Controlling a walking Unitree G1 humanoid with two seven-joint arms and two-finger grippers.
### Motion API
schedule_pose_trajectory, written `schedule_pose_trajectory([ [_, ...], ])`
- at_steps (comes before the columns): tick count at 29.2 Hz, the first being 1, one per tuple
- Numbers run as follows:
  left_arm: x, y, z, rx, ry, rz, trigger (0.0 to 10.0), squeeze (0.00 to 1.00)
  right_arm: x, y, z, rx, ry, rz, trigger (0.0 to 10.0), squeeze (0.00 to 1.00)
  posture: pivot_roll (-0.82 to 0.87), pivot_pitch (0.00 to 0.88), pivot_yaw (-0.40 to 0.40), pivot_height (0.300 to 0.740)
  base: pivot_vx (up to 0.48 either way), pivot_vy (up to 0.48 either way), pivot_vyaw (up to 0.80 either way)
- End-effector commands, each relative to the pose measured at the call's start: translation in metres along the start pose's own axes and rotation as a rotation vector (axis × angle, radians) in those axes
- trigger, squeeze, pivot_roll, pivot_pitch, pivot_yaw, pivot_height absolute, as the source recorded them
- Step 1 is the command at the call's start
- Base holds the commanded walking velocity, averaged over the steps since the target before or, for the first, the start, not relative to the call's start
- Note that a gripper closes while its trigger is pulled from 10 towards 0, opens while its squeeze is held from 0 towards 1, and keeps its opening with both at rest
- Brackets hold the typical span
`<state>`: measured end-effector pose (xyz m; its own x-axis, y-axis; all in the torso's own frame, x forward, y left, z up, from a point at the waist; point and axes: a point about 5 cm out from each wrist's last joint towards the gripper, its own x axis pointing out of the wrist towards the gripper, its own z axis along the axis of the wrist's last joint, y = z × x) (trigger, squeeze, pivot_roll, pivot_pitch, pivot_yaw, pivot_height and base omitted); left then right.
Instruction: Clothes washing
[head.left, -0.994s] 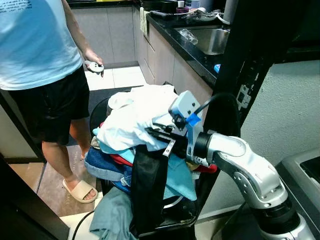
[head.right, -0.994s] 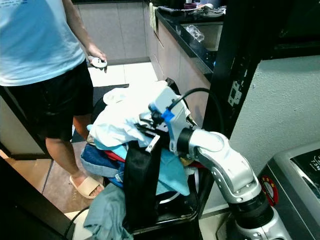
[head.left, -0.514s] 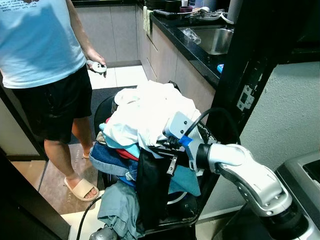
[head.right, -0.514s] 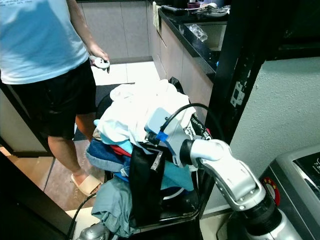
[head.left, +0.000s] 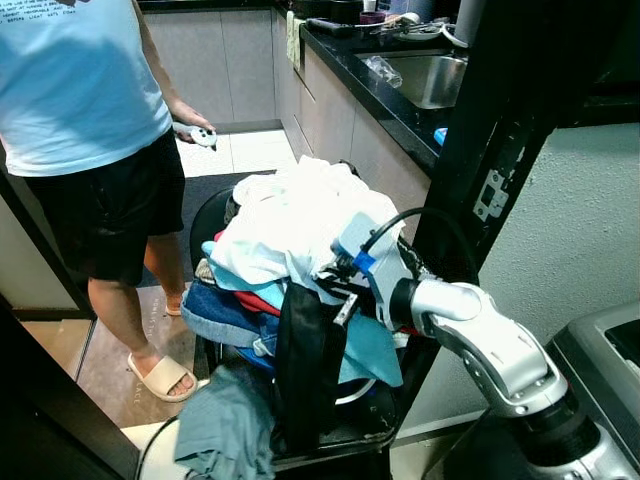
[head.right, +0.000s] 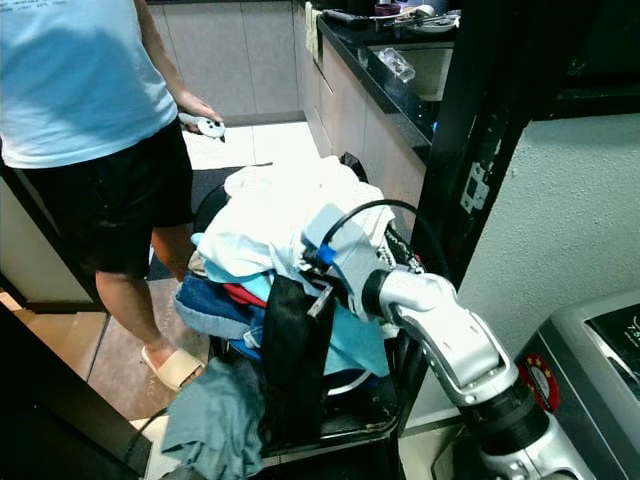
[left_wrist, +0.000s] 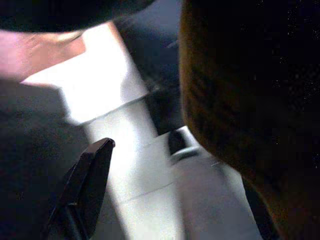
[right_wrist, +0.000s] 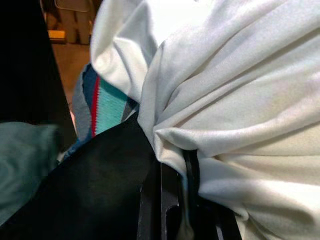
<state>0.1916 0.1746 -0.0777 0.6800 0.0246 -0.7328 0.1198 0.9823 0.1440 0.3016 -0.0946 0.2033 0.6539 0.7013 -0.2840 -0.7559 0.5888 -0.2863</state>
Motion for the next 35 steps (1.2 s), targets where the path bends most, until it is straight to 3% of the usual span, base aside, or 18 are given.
schedule_pose_trajectory([
  [1, -0.002, 0.007, -0.008, -0.013, 0.026, 0.048, 10.0, 0.00, 0.001, -0.005, -0.003, 0.012, 0.021, -0.035, 10.0, 0.00, 0.05, 0.047, -0.030, 0.740, 0.000, 0.000, 0.00],
  [7, -0.010, 0.032, -0.024, -0.043, 0.055, 0.180, 10.0, 0.00, 0.005, -0.008, -0.001, 0.020, 0.004, -0.055, 10.0, 0.00, 0.07, 0.051, -0.045, 0.740, 0.000, 0.000, 0.00],
  [9, -0.010, 0.032, -0.024, -0.043, 0.055, 0.180, 10.0, 0.00, 0.005, -0.008, -0.001, 0.020, 0.004, -0.055, 10.0, 0.00, 0.07, 0.051, -0.045, 0.740, 0.000, 0.000, 0.00],
  [12, -0.013, 0.051, -0.024, -0.062, 0.031, 0.271, 10.0, 0.00, 0.009, -0.010, 0.004, 0.031, -0.029, -0.064, 10.0, 0.00, 0.08, 0.052, -0.052, 0.740, 0.000, 0.000, 0.00],
  [14, -0.016, 0.070, -0.018, -0.075, -0.013, 0.358, 10.0, 0.00, 0.012, -0.013, 0.007, 0.055, -0.056, -0.081, 10.0, 0.00, 0.08, 0.052, -0.058, 0.740, 0.000, 0.000, 0.00],
  [17, -0.017, 0.077, -0.016, -0.079, -0.029, 0.385, 10.0, 0.00, 0.013, -0.014, 0.008, 0.062, -0.061, -0.088, 10.0, 0.00, 0.08, 0.052, -0.058, 0.740, 0.000, 0.000, 0.00],
  [21, -0.024, 0.113, 0.001, -0.078, -0.125, 0.544, 10.0, 0.00, 0.016, -0.022, 0.008, 0.079, -0.065, -0.123, 10.0, 0.00, 0.10, 0.050, -0.066, 0.740, 0.000, 0.000, 0.00],
  [27, -0.032, 0.137, 0.014, -0.094, -0.200, 0.649, 10.0, 0.00, 0.016, -0.029, 0.014, 0.120, -0.123, -0.152, 10.0, 0.00, 0.11, 0.043, -0.076, 0.740, 0.000, 0.000, 0.00],
  [31, -0.034, 0.144, 0.023, -0.084, -0.244, 0.676, 10.0, 0.00, 0.015, -0.033, 0.018, 0.156, -0.160, -0.152, 10.0, 0.00, 0.12, 0.042, -0.078, 0.740, 0.000, 0.000, 0.00],
  [33, -0.035, 0.152, 0.047, -0.077, -0.349, 0.702, 10.0, 0.00, 0.002, -0.032, 0.029, 0.194, -0.258, -0.021, 10.0, 0.00, 0.12, 0.038, -0.081, 0.740, 0.000, 0.000, 0.00],
  [34, -0.035, 0.153, 0.058, -0.068, -0.390, 0.706, 10.0, 0.00, -0.006, -0.028, 0.031, 0.173, -0.278, 0.054, 10.0, 0.98, 0.12, 0.034, -0.082, 0.740, 0.000, 0.000, 0.00],
  [35, -0.034, 0.153, 0.064, -0.063, -0.412, 0.707, 10.0, 0.00, -0.011, -0.026, 0.031, 0.154, -0.284, 0.101, 10.0, 0.98, 0.12, 0.034, -0.082, 0.740, 0.000, 0.000, 0.00],
])
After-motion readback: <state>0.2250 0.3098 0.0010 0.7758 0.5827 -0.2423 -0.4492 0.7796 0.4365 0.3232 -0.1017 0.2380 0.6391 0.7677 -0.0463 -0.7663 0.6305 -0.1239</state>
